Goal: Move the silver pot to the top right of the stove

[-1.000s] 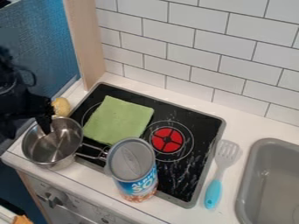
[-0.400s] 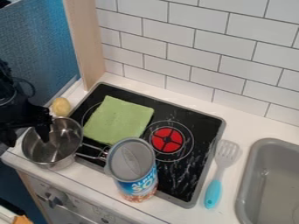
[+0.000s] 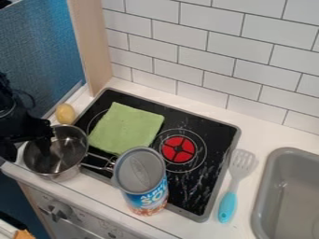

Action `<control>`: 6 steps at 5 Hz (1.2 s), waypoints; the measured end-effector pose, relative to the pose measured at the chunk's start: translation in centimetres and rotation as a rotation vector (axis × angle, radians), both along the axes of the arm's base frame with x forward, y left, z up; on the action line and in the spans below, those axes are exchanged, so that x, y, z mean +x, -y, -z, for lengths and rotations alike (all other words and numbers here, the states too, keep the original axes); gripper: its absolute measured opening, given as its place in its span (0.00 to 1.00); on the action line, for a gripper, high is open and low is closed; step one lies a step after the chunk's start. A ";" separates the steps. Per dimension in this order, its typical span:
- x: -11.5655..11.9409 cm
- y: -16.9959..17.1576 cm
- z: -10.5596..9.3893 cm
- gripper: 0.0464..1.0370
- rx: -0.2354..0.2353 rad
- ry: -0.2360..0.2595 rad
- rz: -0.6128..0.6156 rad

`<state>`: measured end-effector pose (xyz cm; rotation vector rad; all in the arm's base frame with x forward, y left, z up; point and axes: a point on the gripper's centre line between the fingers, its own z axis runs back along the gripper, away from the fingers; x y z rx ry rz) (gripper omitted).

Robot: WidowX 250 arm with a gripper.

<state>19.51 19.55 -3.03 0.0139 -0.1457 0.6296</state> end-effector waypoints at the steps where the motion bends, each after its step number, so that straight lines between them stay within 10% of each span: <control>1: 0.0 0.0 0.2 0.61 -0.001 -0.007 -0.002; 3: 0.0 0.0 0.2 0.10 -0.007 -0.004 -0.007; 6: -0.5 0.2 -2.3 0.03 -0.024 0.017 -0.025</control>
